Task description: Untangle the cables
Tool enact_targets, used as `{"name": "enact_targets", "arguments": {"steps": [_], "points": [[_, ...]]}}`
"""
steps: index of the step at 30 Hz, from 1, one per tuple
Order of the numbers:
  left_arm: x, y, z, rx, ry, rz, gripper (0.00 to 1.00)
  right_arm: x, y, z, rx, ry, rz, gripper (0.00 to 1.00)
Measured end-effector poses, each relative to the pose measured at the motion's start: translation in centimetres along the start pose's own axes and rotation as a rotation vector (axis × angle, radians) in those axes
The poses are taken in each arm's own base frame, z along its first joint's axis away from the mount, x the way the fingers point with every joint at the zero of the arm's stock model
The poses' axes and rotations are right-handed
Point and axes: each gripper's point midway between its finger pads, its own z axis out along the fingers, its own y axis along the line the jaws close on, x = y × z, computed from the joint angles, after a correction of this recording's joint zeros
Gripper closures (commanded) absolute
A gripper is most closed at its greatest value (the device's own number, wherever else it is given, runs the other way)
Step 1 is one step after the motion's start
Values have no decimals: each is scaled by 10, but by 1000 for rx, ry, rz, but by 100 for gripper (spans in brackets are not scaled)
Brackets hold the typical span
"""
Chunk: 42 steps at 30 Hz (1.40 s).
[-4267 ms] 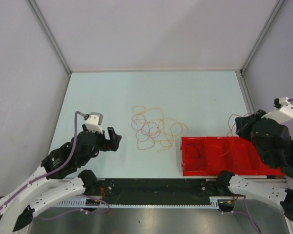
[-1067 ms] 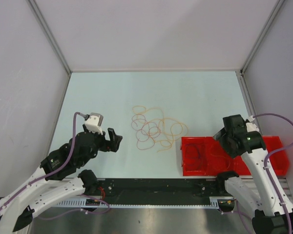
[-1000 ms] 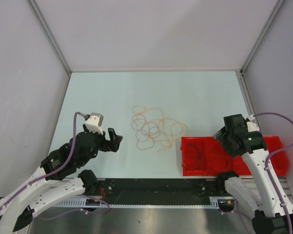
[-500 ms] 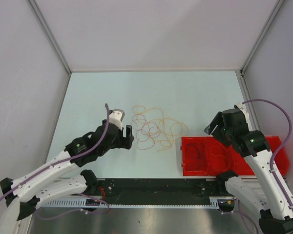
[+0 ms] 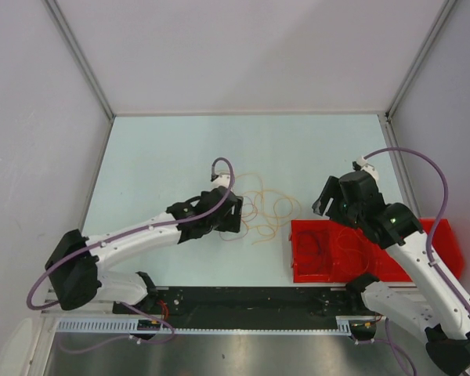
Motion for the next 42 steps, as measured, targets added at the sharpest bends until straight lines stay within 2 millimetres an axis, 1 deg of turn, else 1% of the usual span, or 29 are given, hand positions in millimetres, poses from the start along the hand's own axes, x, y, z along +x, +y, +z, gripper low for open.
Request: {"name": "enact_targets", "arguments": {"steps": [5,8,13,16,17,20,23,33,36,38,39,40,42], "points": [[-5,-20,22,-7,17,-61,30,-3,0,1,-4,-12,-26,21],[-5,-33,37,-10,24,-114,32,-4,1,1,-6,-15,-42,20],[3,-40,52,-39,50,-173,33,-4,-1,2,-5,-17,-64,19],[3,-44,59,-57,55,-205,34,-5,-2,2,-2,-20,-68,18],[2,-45,61,-61,55,-211,38,-6,-2,1,-2,-21,-70,18],[1,-47,66,-81,55,-235,40,-7,-4,1,1,-25,-78,18],[1,-45,71,-111,53,-254,40,-10,-7,0,4,-33,-81,17],[11,-35,80,-181,65,-270,40,-18,-14,-6,0,-63,-66,16],[13,-35,83,-190,72,-271,50,-18,-14,-7,-3,-63,-65,16],[14,-34,84,-193,74,-273,67,-18,-14,-7,-7,-62,-66,16],[14,-34,84,-195,73,-276,81,-18,-14,-8,-7,-63,-66,16],[14,-33,85,-200,71,-276,100,-18,-14,-8,-9,-64,-67,16],[14,-32,86,-214,68,-273,100,-17,-14,-9,-12,-64,-69,16]]}}
